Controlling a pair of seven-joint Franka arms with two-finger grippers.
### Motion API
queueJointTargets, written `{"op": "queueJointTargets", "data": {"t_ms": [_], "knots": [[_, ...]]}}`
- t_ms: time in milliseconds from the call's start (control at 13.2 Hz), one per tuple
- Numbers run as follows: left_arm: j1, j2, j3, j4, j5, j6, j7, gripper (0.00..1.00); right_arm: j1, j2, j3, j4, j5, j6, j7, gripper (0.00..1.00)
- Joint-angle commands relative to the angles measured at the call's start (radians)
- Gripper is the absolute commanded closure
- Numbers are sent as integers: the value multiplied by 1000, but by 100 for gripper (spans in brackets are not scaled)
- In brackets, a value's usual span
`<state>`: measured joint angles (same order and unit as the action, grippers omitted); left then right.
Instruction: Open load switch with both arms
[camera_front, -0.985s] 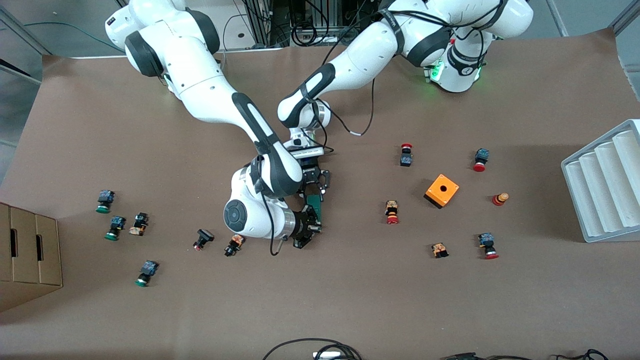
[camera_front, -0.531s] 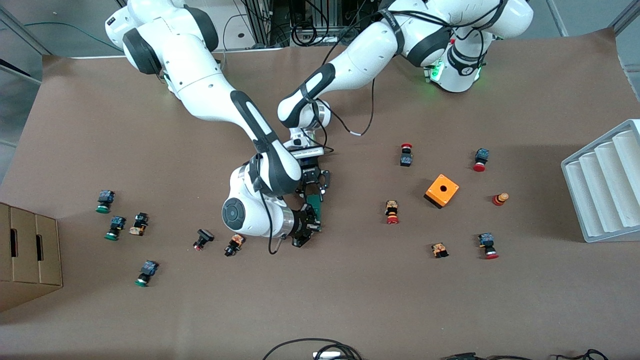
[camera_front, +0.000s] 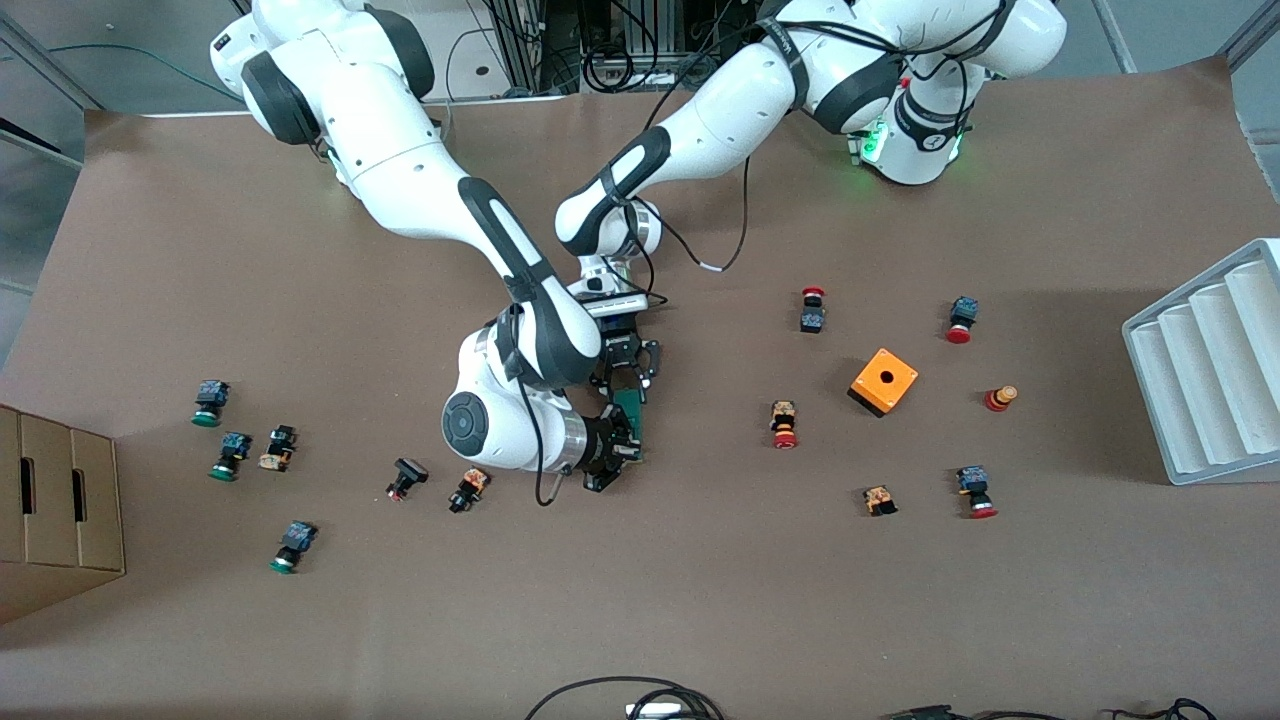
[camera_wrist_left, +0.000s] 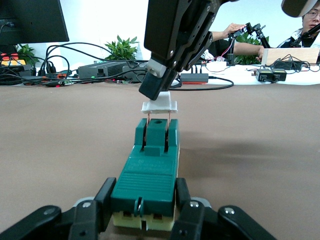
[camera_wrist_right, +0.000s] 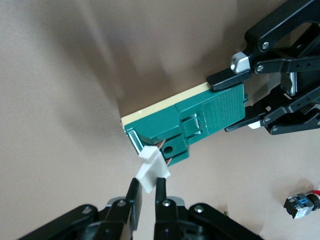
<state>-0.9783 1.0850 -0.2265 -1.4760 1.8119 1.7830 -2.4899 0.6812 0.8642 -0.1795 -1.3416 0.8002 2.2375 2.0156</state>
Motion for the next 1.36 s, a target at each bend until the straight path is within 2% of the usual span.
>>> {"op": "queueJointTargets", "data": {"t_ms": [0,1289], "knots": [[7,24,-14,26,12,-20,16,45,1,-57,23,-108,-13,-12,-24,84],[7,21,-22,23,10,-20,16,45,1,-119,40,-185,-26,-13,-57,84]]}}
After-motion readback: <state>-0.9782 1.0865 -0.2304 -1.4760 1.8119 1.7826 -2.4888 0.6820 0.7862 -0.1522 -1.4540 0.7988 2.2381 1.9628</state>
